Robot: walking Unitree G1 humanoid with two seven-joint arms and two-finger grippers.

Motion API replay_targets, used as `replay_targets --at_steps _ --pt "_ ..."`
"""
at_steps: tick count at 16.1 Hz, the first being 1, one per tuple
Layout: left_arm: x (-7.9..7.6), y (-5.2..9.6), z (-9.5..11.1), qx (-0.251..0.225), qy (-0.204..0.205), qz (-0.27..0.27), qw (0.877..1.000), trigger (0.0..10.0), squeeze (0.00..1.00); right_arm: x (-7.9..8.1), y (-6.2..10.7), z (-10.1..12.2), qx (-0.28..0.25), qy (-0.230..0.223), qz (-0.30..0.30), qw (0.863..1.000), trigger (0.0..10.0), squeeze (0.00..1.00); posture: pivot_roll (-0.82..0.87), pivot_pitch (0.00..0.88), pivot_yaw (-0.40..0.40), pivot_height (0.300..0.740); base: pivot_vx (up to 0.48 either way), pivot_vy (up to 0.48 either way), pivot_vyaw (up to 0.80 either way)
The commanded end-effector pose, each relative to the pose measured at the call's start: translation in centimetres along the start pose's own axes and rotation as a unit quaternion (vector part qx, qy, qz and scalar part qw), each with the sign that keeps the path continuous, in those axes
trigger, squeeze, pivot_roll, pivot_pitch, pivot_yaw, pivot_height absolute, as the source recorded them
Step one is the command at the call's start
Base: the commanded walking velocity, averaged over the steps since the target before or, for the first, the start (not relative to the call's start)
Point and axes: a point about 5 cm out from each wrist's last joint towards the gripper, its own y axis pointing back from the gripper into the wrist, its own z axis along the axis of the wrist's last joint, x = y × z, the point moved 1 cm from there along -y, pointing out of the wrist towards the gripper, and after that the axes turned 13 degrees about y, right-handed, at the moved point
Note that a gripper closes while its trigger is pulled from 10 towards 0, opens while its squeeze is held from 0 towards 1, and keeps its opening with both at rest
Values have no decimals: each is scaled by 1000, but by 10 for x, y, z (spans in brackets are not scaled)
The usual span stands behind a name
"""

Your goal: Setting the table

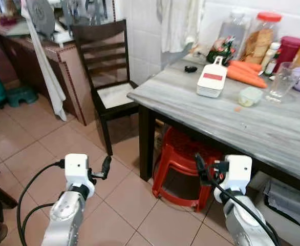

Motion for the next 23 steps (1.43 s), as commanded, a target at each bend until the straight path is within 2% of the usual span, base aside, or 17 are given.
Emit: replay_targets --at_steps 1,4,6,9,11,13,18,23 --pt "-2 -2 4 -5 -11 -1 1000 10000 0 -3 0 6 -9 7 -4 1000 10000 0 4 0 -7 740 0 0 0" --pt "-5 -5 10 -26 -18 1 999 10000 0 -8 0 11 -27 5 -17 999 10000 0 2 0 -7 740 0 0 0" --pt "-13 -6 31 -78 -25 -14 997 10000 0 -15 1 24 -63 31 -33 997 10000 0 3 0 -8 740 0 0 0" --pt "-15 -1 52 -124 -39 -16 991 10000 0 -20 8 37 -90 49 -45 994 10000 0 5 0 -6 740 0 0 0" --pt "-14 6 54 -126 -49 -15 991 10000 0 -18 15 41 -99 57 -43 993 10000 0 8 0 1 740 0 0 0" --pt "-9 9 43 -108 -59 -10 992 10000 0 -16 17 32 -84 57 -44 994 10000 0 7 0 4 740 0 0 0" --pt "-5 11 34 -84 -68 2 994 10000 0 -16 18 27 -70 50 -45 995 10000 0 3 0 7 740 0 0 -755" --pt "-5 11 32 -81 -69 6 994 10000 0 -16 16 24 -61 46 -46 996 10000 0 2 0 1 740 -49 0 0"
